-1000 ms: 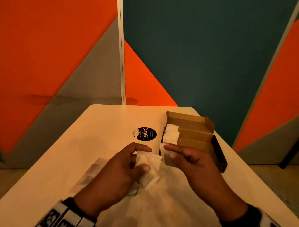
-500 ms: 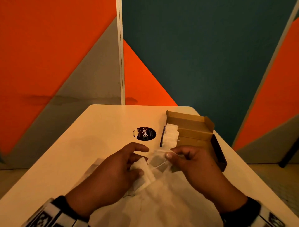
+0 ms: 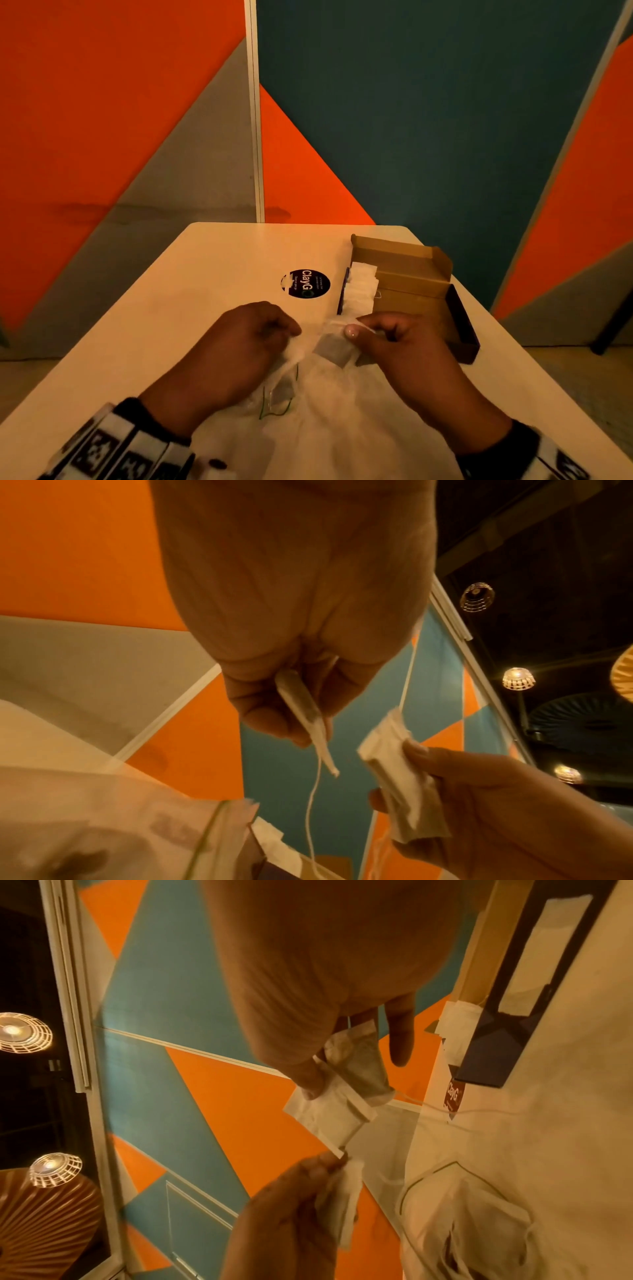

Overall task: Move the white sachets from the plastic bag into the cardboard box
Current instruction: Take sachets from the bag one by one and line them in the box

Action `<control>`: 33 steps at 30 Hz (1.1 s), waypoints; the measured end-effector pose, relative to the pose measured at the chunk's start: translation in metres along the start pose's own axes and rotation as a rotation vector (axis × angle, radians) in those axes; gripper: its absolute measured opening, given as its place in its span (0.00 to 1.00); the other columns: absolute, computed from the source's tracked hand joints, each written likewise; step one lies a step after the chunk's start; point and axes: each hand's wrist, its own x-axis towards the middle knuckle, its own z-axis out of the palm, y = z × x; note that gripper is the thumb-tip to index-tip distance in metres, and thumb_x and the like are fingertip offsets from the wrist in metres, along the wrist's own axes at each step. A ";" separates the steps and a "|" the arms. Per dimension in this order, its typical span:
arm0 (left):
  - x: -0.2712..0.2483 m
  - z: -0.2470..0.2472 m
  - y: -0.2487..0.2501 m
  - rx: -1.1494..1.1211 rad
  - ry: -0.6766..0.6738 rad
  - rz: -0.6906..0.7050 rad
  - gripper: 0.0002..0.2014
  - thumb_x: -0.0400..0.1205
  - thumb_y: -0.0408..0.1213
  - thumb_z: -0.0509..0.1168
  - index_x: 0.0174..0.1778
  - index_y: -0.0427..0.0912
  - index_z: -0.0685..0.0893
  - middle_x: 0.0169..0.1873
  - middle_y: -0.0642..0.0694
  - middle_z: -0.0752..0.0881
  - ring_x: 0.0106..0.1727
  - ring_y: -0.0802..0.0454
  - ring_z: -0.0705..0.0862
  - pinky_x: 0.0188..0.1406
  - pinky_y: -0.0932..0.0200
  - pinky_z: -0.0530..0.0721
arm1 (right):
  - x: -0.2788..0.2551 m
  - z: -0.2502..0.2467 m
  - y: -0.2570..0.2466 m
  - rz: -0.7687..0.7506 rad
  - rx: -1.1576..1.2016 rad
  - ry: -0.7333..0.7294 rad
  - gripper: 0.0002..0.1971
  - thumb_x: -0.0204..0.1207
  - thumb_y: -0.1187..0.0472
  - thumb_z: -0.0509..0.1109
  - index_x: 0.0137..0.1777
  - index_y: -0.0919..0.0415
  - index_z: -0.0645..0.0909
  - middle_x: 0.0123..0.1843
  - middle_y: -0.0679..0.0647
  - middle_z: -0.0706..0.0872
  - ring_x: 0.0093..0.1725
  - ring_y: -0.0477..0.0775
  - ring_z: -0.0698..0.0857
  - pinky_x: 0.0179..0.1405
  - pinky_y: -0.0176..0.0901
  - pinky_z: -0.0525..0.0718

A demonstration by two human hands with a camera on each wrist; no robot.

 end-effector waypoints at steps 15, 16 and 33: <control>0.011 -0.023 0.020 0.578 -0.132 0.282 0.06 0.85 0.44 0.63 0.53 0.54 0.86 0.47 0.62 0.79 0.48 0.61 0.80 0.51 0.64 0.78 | -0.004 -0.010 0.004 0.043 -0.349 -0.130 0.03 0.72 0.46 0.78 0.38 0.36 0.88 0.41 0.29 0.87 0.47 0.34 0.83 0.51 0.31 0.80; 0.012 -0.028 0.022 0.632 -0.164 0.288 0.07 0.86 0.46 0.62 0.54 0.55 0.86 0.50 0.61 0.81 0.50 0.60 0.80 0.53 0.62 0.80 | -0.004 -0.011 0.004 0.039 -0.400 -0.160 0.02 0.73 0.46 0.77 0.40 0.36 0.88 0.41 0.28 0.85 0.47 0.35 0.83 0.52 0.32 0.81; 0.021 -0.024 0.049 1.069 -0.379 0.475 0.11 0.89 0.44 0.56 0.58 0.49 0.82 0.54 0.50 0.80 0.53 0.50 0.83 0.48 0.53 0.79 | -0.003 0.019 -0.017 -0.212 -0.595 -0.288 0.18 0.77 0.37 0.69 0.65 0.38 0.84 0.63 0.34 0.86 0.60 0.38 0.81 0.61 0.39 0.80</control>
